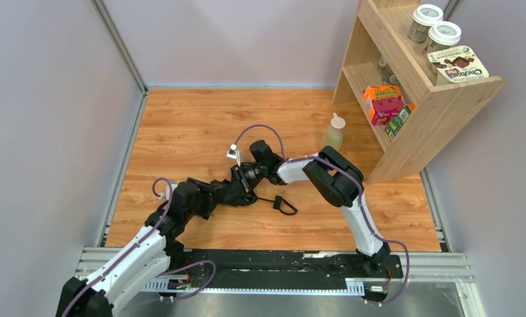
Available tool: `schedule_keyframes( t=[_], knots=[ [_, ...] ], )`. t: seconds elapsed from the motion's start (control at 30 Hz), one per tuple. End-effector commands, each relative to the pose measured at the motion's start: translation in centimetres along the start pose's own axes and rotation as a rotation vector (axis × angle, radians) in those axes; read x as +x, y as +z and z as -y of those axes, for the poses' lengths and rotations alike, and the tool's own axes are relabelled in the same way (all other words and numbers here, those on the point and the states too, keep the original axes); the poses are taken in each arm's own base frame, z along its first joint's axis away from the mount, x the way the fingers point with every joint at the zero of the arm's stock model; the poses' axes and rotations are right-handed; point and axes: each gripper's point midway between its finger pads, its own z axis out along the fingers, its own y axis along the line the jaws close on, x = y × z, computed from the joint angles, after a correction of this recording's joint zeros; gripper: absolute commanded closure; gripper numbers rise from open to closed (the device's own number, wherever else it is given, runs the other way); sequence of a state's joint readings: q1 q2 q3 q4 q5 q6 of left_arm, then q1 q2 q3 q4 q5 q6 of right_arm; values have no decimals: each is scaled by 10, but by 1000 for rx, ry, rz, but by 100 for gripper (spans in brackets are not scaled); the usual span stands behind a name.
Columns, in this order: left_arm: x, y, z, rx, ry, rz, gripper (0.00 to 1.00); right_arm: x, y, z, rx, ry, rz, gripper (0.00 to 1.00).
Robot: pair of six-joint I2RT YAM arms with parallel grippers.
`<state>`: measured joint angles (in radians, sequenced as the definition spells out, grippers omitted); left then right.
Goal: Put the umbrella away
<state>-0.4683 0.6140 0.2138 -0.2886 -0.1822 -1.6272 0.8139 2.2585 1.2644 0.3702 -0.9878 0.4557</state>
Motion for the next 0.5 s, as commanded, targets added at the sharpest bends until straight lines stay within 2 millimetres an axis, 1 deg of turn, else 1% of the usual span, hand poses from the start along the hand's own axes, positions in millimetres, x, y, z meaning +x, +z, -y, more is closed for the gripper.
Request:
schedule_keyframes(
  t=[0.0, 0.03, 0.1, 0.2, 0.27, 0.33, 0.37, 0.4, 0.43, 0.47],
  knots=[
    [12, -2, 19, -25, -33, -73, 23, 142, -11, 61, 241, 431, -304, 100],
    [12, -2, 16, -51, -41, -70, 23, 140, -11, 61, 243, 422, -309, 100],
    [6, -3, 16, -70, -50, -41, 23, 139, -12, 60, 251, 404, -315, 100],
    [-4, 0, 23, -45, -48, 16, 23, 140, -14, 61, 263, 397, -322, 100],
    [-7, 3, 24, -44, -44, 28, 23, 140, -13, 61, 255, 394, -322, 100],
    [-6, 8, 20, -76, -56, 18, 22, 139, -13, 60, 250, 393, -320, 100],
    [-6, 13, 14, -112, -67, 16, 22, 138, -13, 60, 244, 390, -320, 100],
    [-3, 15, 16, -112, -71, -3, 22, 138, -13, 59, 246, 385, -317, 100],
    [-4, 20, 10, -141, -52, -4, 22, 138, -13, 59, 243, 383, -321, 100],
    [-3, 23, 10, -146, -46, -9, 22, 138, -13, 58, 237, 379, -323, 100]
  ],
)
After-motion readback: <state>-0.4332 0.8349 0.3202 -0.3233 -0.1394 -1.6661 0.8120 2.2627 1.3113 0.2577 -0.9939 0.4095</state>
